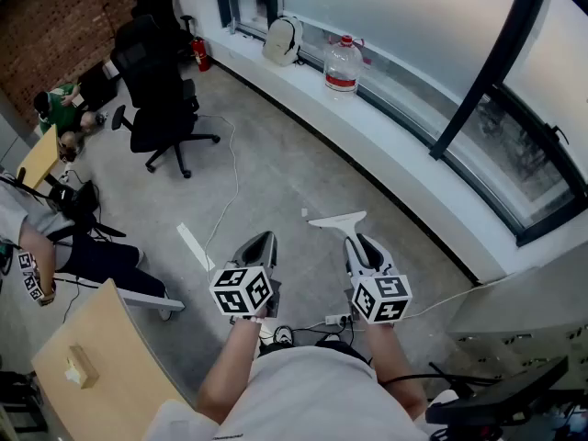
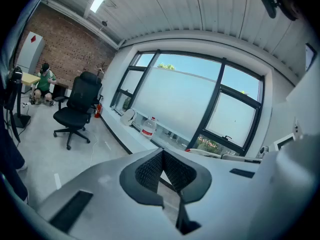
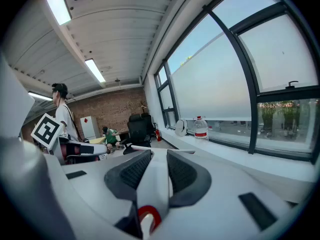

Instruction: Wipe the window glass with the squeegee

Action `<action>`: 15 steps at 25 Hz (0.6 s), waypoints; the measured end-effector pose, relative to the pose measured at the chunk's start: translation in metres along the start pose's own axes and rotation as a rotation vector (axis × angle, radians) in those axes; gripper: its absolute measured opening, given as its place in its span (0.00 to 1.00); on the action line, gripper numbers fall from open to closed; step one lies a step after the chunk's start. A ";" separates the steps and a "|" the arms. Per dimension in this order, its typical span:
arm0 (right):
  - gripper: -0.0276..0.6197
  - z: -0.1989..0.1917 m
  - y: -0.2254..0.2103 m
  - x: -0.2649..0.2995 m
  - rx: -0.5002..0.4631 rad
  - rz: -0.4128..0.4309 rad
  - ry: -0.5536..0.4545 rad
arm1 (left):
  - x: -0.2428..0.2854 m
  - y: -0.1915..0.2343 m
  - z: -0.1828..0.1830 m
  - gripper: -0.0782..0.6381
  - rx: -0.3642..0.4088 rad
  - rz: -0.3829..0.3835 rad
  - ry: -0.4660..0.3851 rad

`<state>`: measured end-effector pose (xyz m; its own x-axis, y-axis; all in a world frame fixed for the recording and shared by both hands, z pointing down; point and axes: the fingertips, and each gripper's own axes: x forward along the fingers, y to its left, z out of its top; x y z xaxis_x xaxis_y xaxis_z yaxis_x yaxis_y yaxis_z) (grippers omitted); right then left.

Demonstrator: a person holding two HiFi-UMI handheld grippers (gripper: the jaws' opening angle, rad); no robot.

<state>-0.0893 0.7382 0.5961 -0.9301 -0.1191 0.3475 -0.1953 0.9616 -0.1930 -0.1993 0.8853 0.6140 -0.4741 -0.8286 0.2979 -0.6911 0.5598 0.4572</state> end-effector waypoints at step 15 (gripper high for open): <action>0.18 -0.001 0.007 0.001 -0.001 0.000 -0.004 | -0.003 -0.007 -0.009 0.11 -0.021 -0.030 0.031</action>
<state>-0.0912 0.7454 0.5955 -0.9314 -0.1206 0.3435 -0.1954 0.9617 -0.1921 -0.1879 0.8836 0.6171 -0.4361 -0.8452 0.3090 -0.6930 0.5345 0.4838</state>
